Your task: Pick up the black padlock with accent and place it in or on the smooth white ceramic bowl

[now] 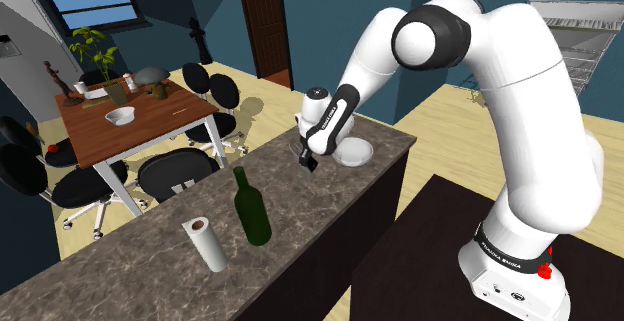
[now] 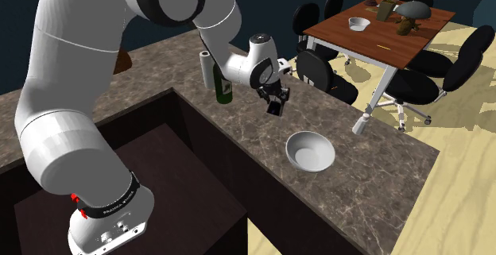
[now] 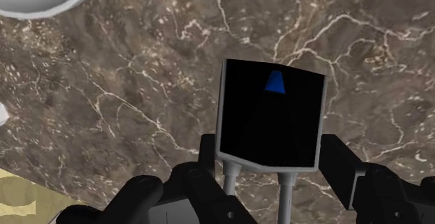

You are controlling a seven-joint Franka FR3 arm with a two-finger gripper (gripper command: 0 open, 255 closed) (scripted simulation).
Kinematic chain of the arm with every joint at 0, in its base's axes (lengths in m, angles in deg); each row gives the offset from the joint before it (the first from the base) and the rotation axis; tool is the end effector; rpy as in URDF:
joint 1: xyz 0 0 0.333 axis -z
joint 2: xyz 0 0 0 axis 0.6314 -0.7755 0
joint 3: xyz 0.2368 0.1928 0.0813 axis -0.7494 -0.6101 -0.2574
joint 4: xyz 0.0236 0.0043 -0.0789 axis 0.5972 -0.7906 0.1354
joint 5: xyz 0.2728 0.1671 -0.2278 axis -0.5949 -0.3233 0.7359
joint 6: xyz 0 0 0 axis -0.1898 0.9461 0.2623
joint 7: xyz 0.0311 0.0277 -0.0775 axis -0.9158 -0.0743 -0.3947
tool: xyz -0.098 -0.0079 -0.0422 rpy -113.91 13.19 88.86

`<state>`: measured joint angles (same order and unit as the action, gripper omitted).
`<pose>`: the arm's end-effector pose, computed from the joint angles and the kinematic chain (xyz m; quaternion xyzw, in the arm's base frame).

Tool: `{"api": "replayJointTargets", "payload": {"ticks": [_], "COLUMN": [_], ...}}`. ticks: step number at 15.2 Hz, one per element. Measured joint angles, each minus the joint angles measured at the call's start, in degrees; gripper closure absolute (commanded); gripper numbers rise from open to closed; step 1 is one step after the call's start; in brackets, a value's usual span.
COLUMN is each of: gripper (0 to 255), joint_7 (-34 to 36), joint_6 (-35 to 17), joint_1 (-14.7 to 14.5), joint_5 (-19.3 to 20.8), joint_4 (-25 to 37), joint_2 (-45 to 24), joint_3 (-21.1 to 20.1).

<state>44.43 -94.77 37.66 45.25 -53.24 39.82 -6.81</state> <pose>0.6198 0.0155 0.1681 0.9638 0.2188 0.1414 0.0564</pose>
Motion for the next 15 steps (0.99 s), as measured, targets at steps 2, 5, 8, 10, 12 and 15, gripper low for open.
{"api": "replayJointTargets", "payload": {"ticks": [2,5,8,10,12,15], "gripper": [255,255,255,255,255,255], "joint_7": [-0.22,-0.52,-0.87,-1.13,-2.94,-7.22], "joint_6": [1.05,2.6,4.17,5.22,4.98,3.74], "joint_1": [0.21,0.46,0.76,0.95,2.79,7.12], "joint_5": [-0.13,-0.34,-0.61,-0.8,-1.3,-2.41], "joint_4": [-0.47,-0.97,-1.4,-1.61,-2.68,-4.52], "joint_2": [1.51,3.55,5.55,6.81,7.71,8.45], "joint_3": [-0.27,-0.64,-1.05,-1.29,-1.83,-2.98]}}
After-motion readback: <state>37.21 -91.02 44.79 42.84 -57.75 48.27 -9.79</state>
